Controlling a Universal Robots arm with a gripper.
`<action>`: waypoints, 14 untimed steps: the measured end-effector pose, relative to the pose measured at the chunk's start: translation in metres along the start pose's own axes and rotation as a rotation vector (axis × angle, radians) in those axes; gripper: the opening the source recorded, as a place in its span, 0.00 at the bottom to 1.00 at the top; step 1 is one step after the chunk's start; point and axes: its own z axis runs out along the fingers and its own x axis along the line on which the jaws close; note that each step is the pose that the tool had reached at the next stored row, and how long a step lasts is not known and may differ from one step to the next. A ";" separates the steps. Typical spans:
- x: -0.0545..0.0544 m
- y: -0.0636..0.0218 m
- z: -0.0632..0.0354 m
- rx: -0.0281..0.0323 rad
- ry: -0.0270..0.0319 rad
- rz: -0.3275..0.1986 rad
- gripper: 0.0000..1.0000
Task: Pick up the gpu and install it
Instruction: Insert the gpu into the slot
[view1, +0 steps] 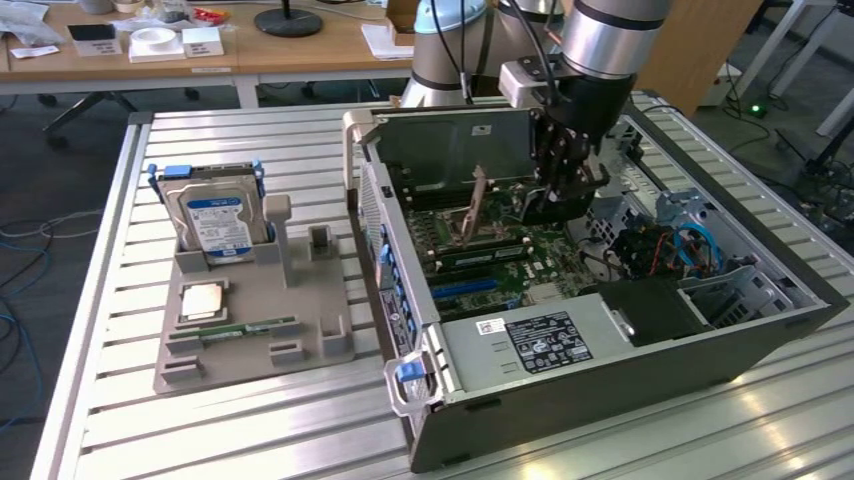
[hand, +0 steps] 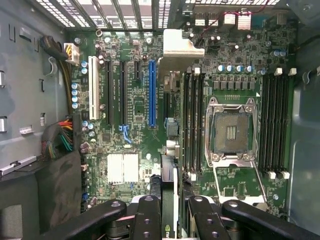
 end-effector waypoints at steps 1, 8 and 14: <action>0.000 0.0007 0.0000 0.0000 0.0000 0.000 0.26; 0.000 0.0081 -0.0002 0.0004 -0.0001 0.000 0.26; 0.000 0.0136 -0.0003 0.0009 0.0000 0.000 0.26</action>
